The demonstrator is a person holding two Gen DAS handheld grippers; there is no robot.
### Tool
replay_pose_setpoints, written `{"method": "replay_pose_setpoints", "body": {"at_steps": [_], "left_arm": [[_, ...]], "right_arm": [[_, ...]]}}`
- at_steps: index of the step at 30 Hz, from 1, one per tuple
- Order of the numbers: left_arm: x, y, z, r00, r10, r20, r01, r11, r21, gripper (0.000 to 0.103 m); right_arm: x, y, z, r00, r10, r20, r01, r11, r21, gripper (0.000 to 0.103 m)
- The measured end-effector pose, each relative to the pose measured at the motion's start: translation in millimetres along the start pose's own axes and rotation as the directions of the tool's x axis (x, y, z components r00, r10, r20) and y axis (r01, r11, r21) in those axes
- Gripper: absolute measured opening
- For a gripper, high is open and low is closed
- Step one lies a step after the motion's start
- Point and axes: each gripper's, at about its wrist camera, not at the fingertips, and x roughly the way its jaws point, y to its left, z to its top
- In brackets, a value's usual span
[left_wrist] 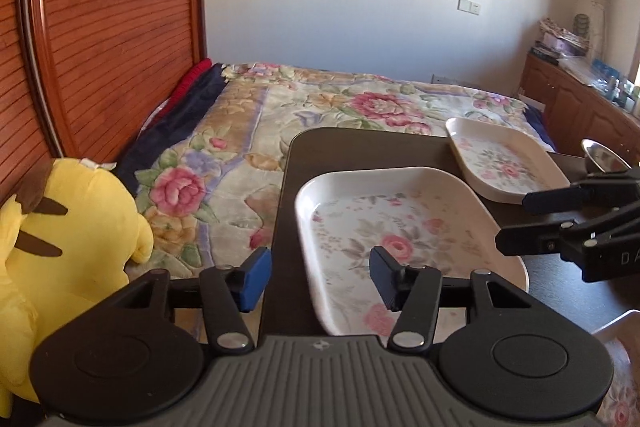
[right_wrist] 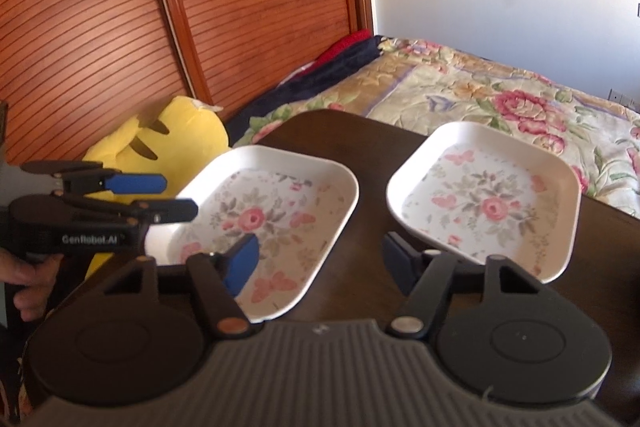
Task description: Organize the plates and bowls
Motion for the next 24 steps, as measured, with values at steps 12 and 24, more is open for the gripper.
{"method": "replay_pose_setpoints", "body": {"at_steps": [12, 24], "left_arm": [[13, 3, -1, 0.999, -0.014, -0.04, 0.014, 1.0, -0.004, 0.032], [13, 1, -3, 0.998, -0.039, -0.046, 0.038, 0.999, -0.026, 0.015]], "right_arm": [[20, -3, -1, 0.998, 0.01, -0.059, -0.01, 1.0, -0.003, 0.038], [25, -4, -3, 0.996, 0.028, -0.08, -0.028, 1.0, 0.001, 0.022]]}}
